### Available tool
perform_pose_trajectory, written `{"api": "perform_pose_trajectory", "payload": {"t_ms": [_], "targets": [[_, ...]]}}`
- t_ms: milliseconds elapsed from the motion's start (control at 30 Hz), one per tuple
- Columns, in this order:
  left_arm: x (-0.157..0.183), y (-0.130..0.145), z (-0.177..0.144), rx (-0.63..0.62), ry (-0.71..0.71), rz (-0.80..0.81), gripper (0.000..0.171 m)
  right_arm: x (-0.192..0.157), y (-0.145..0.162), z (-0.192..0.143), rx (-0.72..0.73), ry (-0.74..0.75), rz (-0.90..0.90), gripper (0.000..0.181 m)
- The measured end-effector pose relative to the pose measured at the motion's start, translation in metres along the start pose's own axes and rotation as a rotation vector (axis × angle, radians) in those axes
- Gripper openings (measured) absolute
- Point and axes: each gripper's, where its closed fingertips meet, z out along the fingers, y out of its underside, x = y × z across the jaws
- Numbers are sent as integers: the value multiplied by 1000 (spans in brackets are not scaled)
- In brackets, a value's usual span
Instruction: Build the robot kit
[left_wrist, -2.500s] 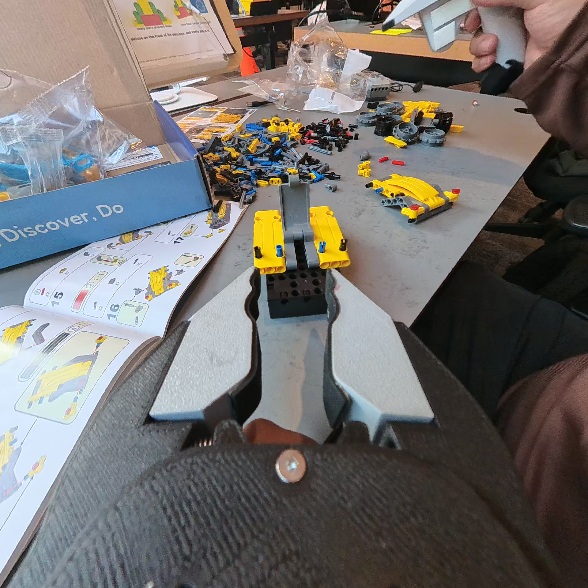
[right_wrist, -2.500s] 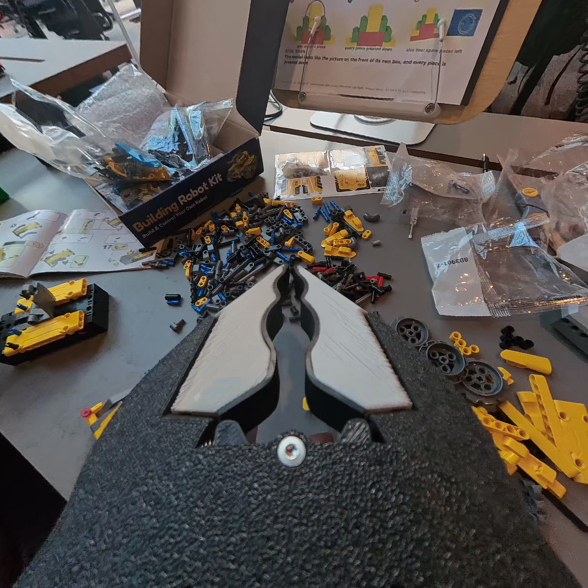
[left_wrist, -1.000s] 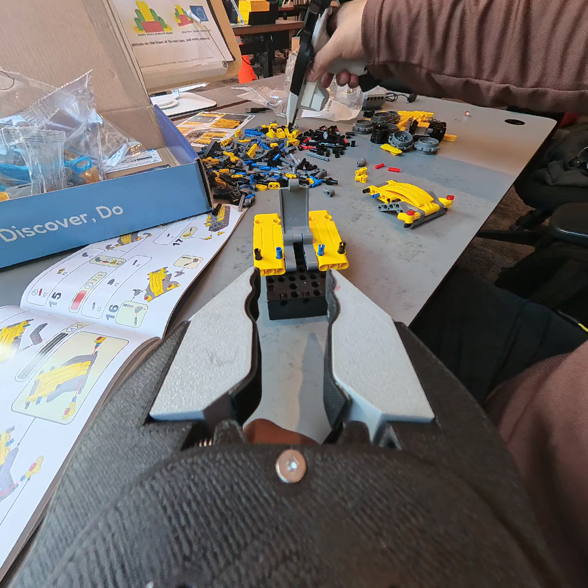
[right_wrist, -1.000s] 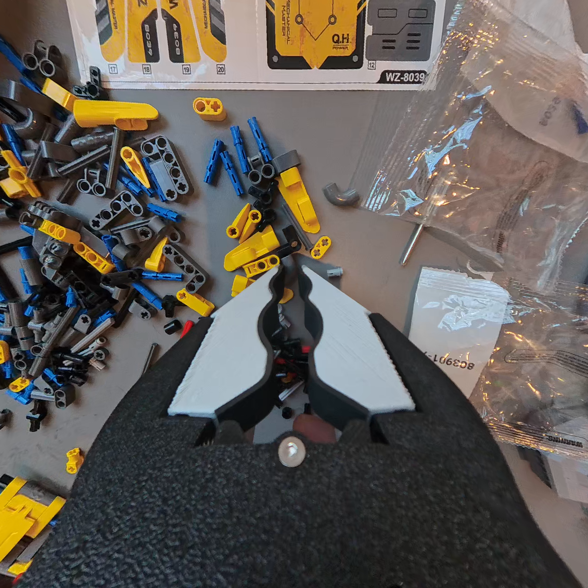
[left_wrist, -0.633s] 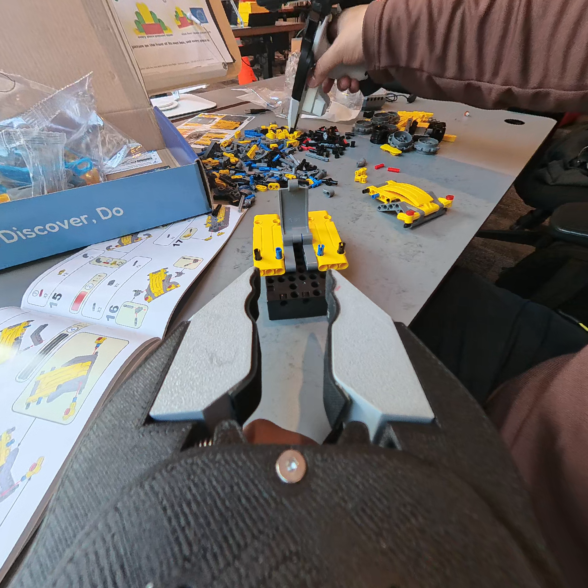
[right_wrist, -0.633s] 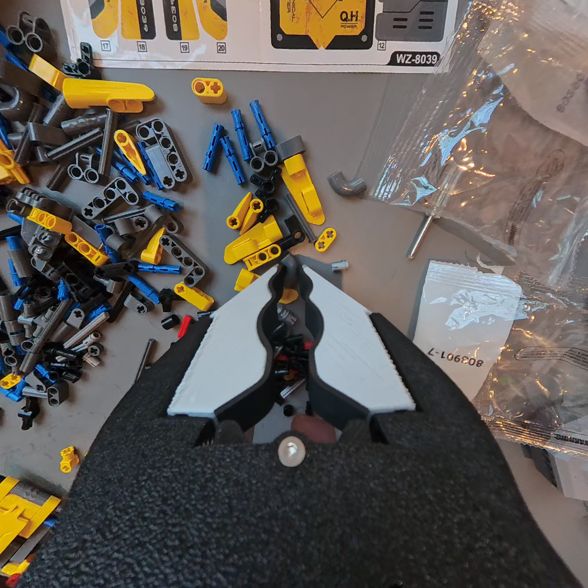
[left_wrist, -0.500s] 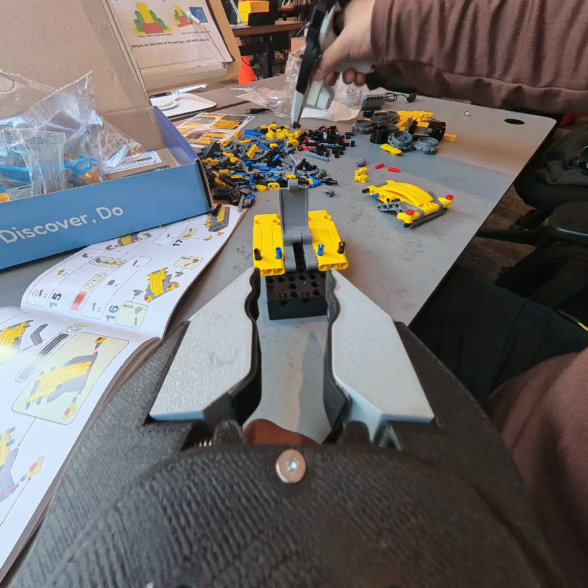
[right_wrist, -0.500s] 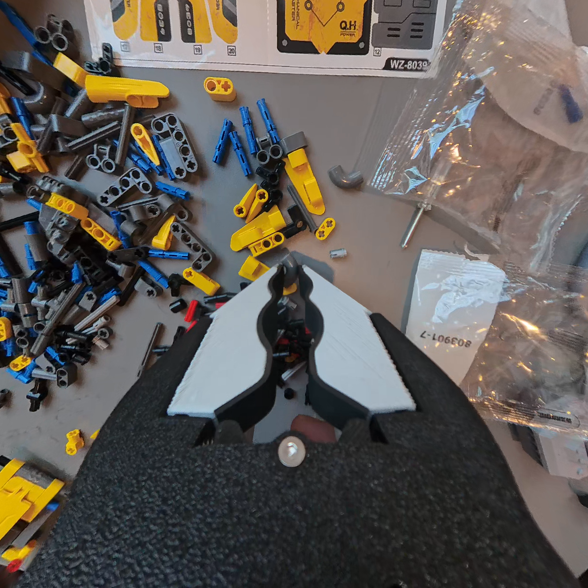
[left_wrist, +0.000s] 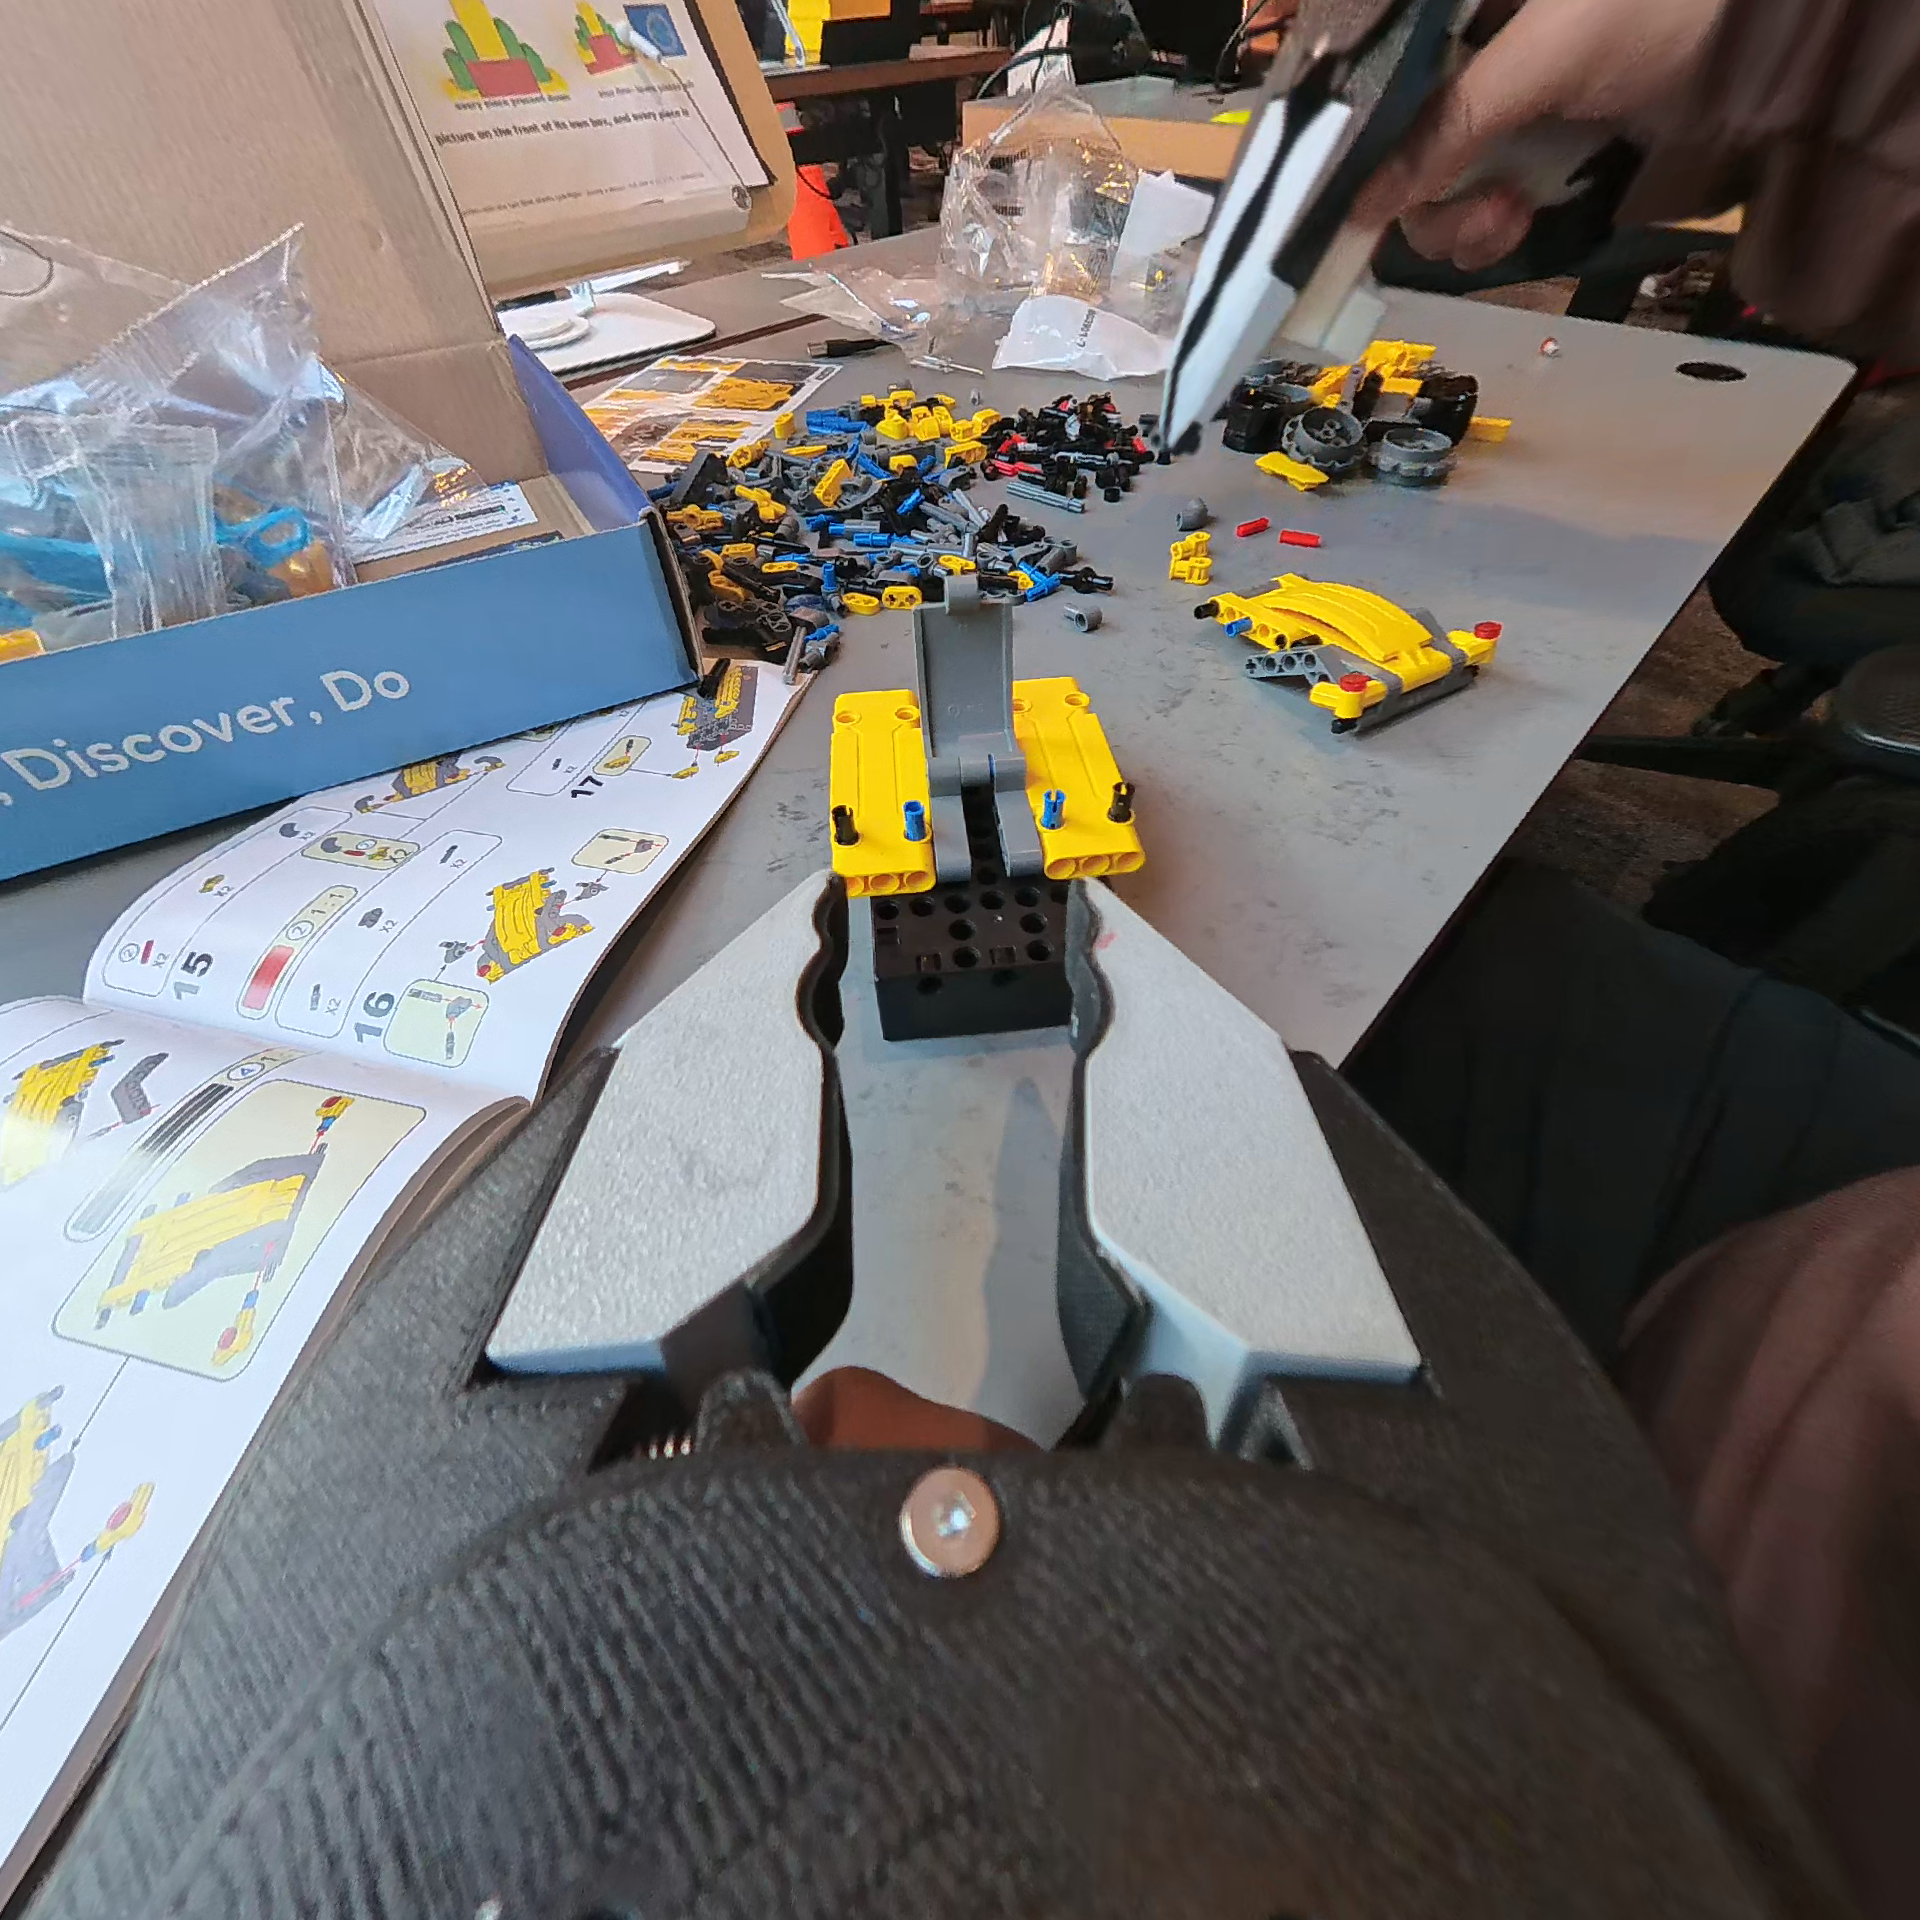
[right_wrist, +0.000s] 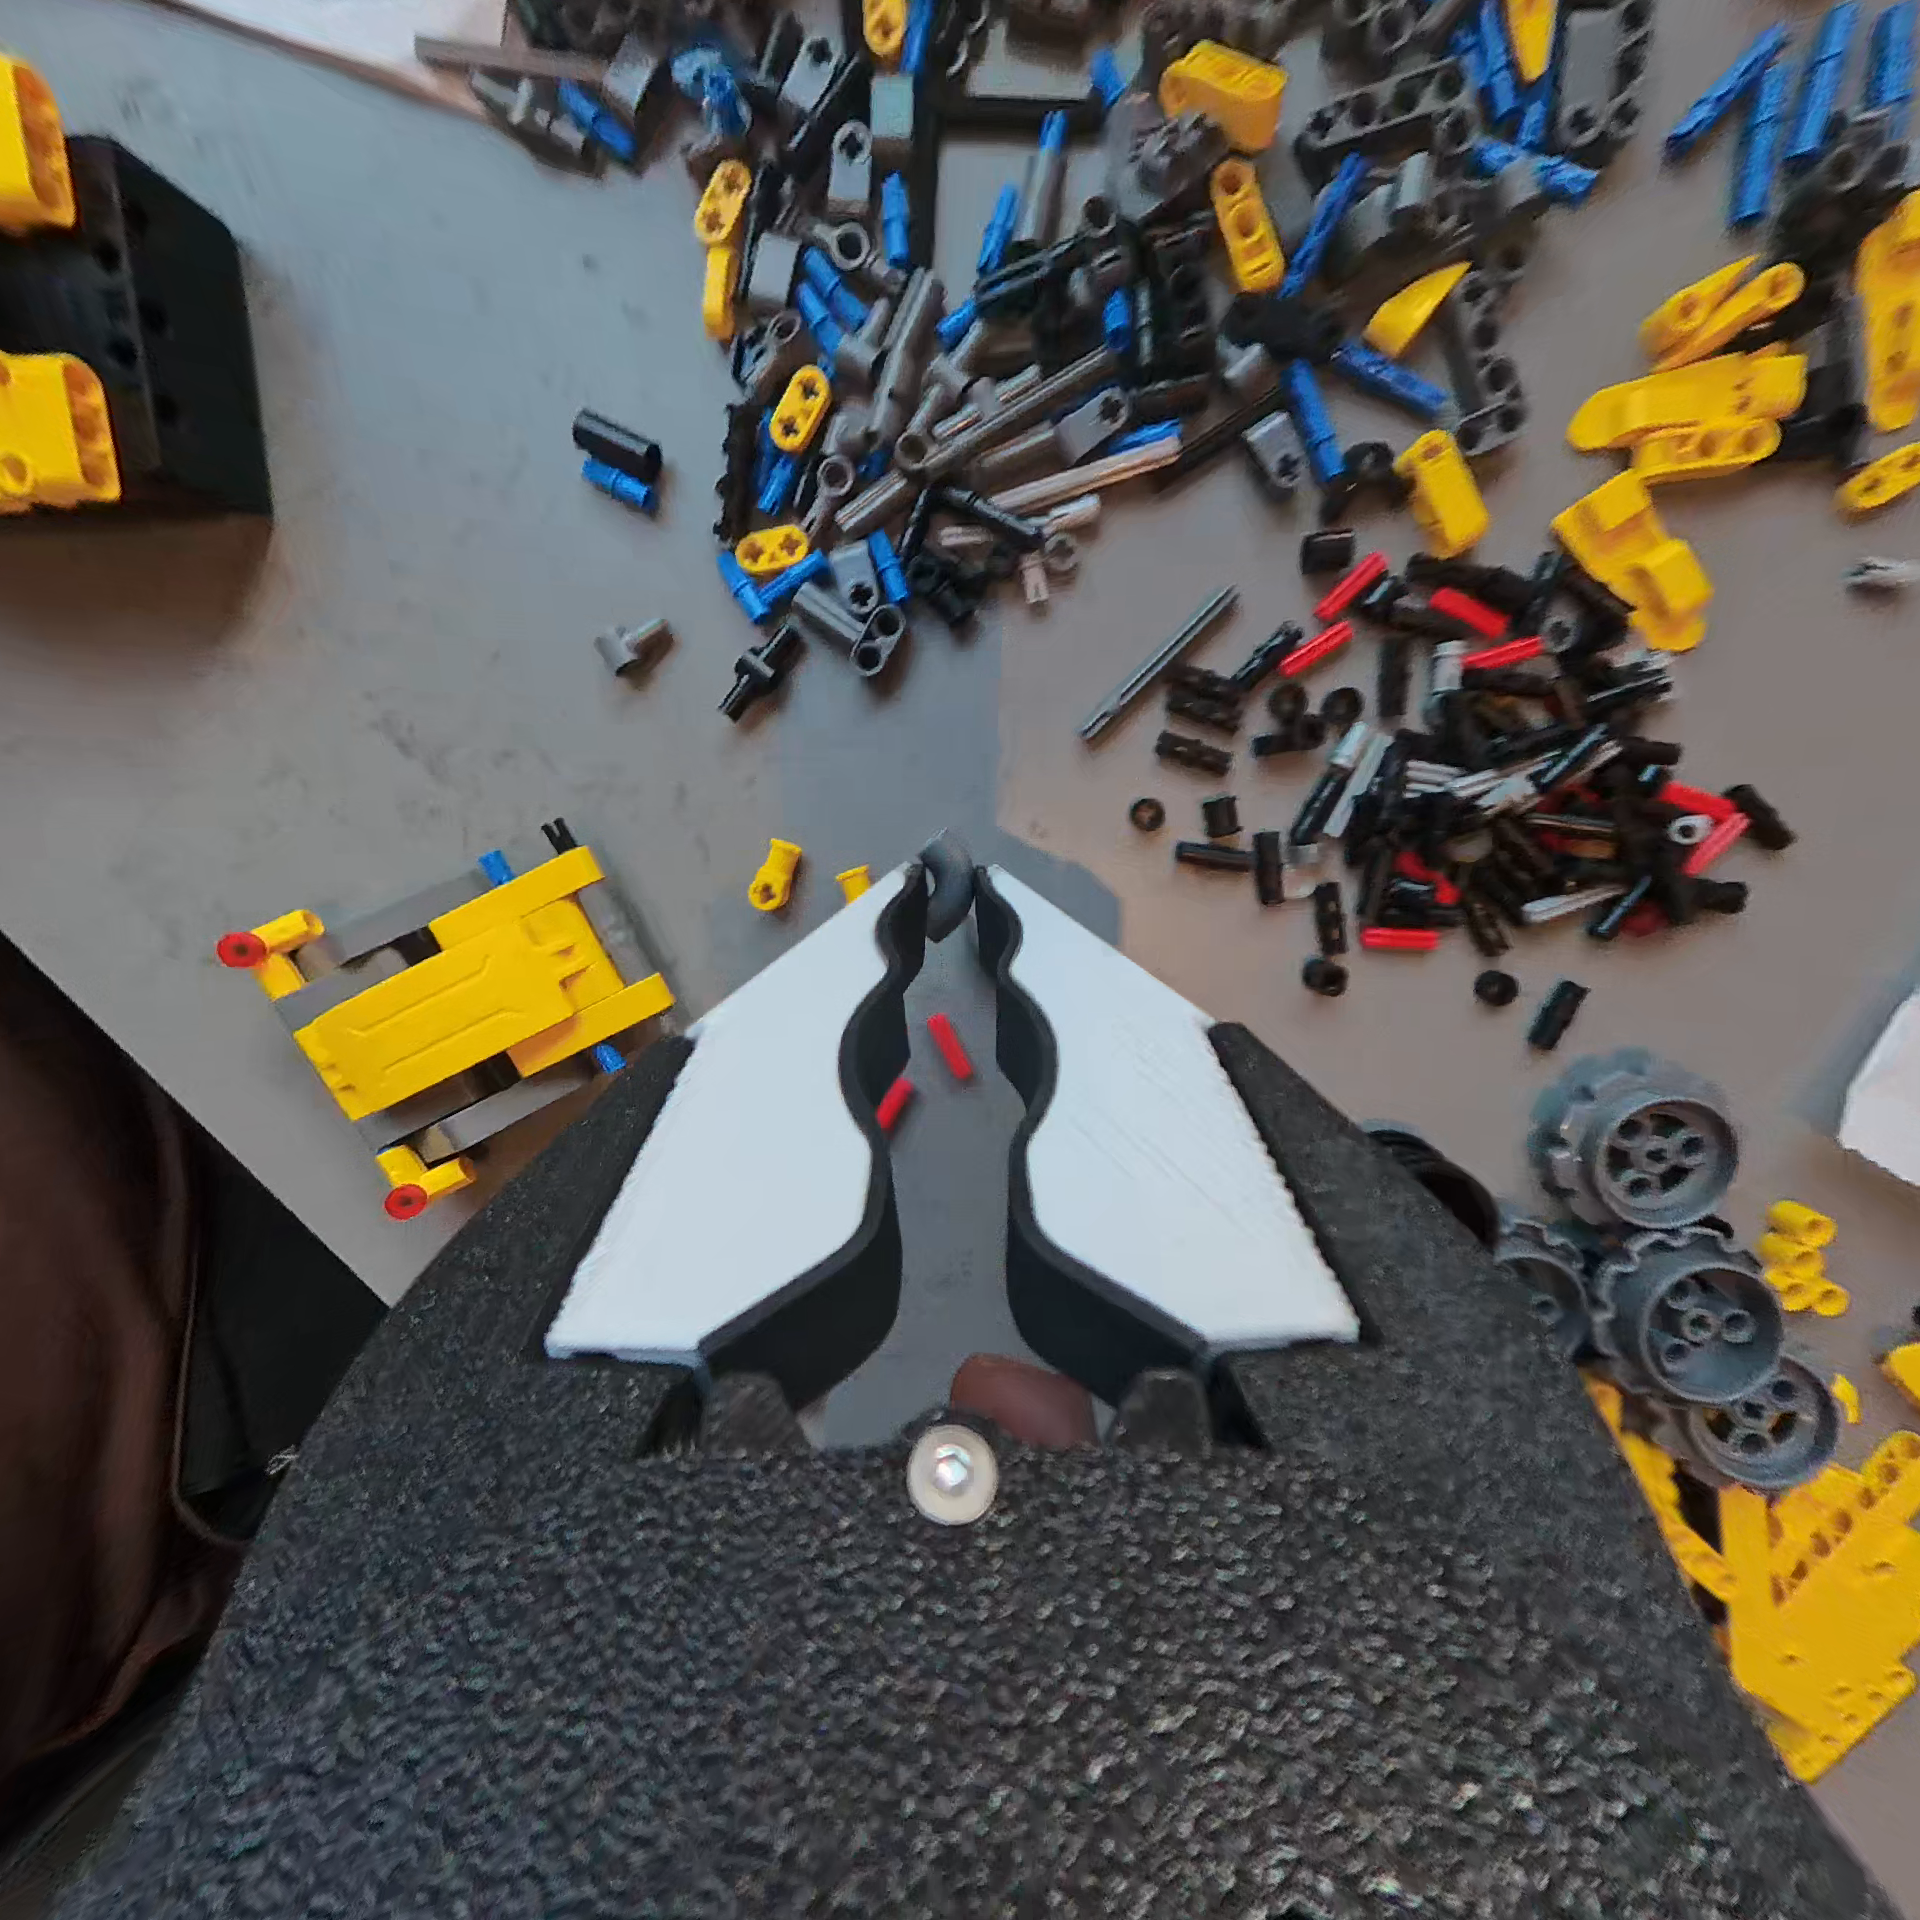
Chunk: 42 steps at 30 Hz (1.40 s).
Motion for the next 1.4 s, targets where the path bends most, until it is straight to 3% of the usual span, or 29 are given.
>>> {"api": "perform_pose_trajectory", "payload": {"t_ms": [333, 500, 767, 933, 1133, 1400], "targets": [[0, 1, 1, -11, -3, 4, 41, -9, 19, 13, 5, 37, -53, 16], [0, 2, 1, -16, 0, 6, 42, -23, 3, -6, 167, 34, -46, 14], [0, 0, 1, -19, 16, -18, 53, -74, -29, -20, 490, -70, -76, 18], [-3, -7, 0, -17, -19, 84, 61, -88, -38, -25, 621, -87, -104, 18], [-4, -21, -3, 43, 38, 87, 61, -91, -35, -18, 637, -166, -41, 24], [-20, -32, -8, 112, 14, 14, 55, -91, -29, -34, 737, -96, -2, 22]]}}
